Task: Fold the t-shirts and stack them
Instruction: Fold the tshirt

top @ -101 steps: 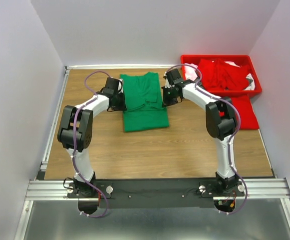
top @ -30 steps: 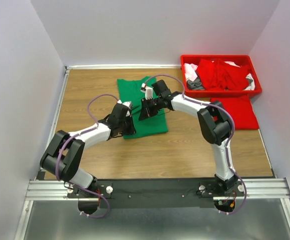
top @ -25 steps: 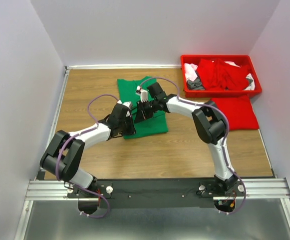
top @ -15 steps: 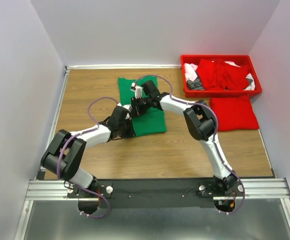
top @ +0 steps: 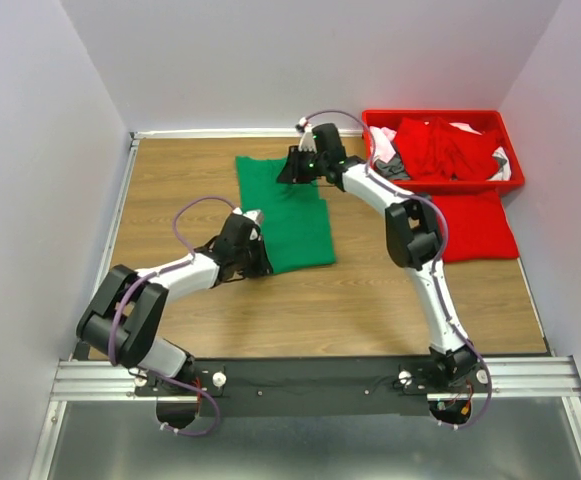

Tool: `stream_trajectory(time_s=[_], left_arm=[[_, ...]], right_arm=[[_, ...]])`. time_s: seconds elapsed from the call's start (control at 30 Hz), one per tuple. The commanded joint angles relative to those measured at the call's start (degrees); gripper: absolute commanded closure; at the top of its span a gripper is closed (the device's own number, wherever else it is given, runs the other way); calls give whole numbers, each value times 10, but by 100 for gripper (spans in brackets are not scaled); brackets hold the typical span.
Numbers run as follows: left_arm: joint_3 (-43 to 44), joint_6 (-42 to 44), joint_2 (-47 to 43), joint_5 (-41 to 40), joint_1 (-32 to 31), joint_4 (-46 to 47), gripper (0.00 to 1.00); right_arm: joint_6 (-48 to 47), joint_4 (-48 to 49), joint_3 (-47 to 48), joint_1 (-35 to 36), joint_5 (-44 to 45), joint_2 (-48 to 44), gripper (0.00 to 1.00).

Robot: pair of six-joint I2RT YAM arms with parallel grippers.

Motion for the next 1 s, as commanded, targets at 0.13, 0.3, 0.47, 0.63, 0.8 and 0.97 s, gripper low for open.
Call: stream_trajectory(time_s=[0.13, 0.3, 0.47, 0.63, 0.8, 0.97], left_arm=[[-38, -34, -153, -31, 24, 52, 82], [-138, -92, -192, 63, 62, 202, 82], [-160, -114, -103, 103, 77, 274, 84], [-163, -122, -34, 108, 93, 296, 86], [-186, -144, 0, 129, 130, 299, 89], [-212, -151, -46, 138, 145, 297, 89]], right_arm=[[40, 21, -255, -14, -95, -200, 65], [123, 177, -478, -16, -231, -326, 66], [137, 251, -623, -26, -268, -349, 67], [165, 357, -691, -64, -299, -285, 69], [168, 408, -734, -102, -311, -213, 70], [188, 414, -735, -109, -327, -254, 70]])
